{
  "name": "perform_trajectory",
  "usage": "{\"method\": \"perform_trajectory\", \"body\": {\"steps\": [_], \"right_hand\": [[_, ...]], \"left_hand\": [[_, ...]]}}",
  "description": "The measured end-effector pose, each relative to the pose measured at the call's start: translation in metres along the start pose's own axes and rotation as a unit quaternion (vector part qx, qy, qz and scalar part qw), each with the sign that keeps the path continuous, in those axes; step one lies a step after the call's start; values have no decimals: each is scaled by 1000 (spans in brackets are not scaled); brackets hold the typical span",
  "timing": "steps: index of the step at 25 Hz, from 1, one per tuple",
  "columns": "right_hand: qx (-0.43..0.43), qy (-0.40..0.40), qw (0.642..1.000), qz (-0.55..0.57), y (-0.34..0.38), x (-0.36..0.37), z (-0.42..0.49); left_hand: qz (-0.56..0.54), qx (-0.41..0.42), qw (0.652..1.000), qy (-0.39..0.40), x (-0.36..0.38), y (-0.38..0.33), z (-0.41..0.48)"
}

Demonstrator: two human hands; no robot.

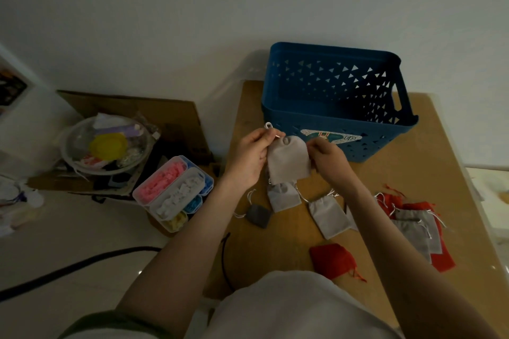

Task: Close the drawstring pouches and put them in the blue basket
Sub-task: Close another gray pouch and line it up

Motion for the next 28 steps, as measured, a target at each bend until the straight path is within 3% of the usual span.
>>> {"method": "perform_trajectory", "body": {"steps": [3, 10, 16, 25, 28], "right_hand": [[15, 12, 1000, 14, 4, -3, 0], [20, 87, 989, 121, 20, 3, -6], [-18, 158, 970, 184, 37, 21, -14], [-126, 137, 972, 142, 47, 26, -19], [-105, 112, 979, 136, 42, 27, -14]], "left_hand": [[-41, -29, 997, 53, 6, 3, -3], [178, -71, 980, 52, 1, 7, 1], [238, -56, 969, 31, 6, 8, 5], [264, 0, 964, 31, 6, 4, 9], [286, 11, 958, 31, 5, 4, 9]]}}
Point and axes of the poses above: each hand's wrist, its own z-axis towards the middle knuckle, its own x-axis out of the palm, y = z × x, the point moved 8 cm from there along z, towards the middle knuckle, and after that the axes turned 6 degrees about x, right-handed, at the moved point
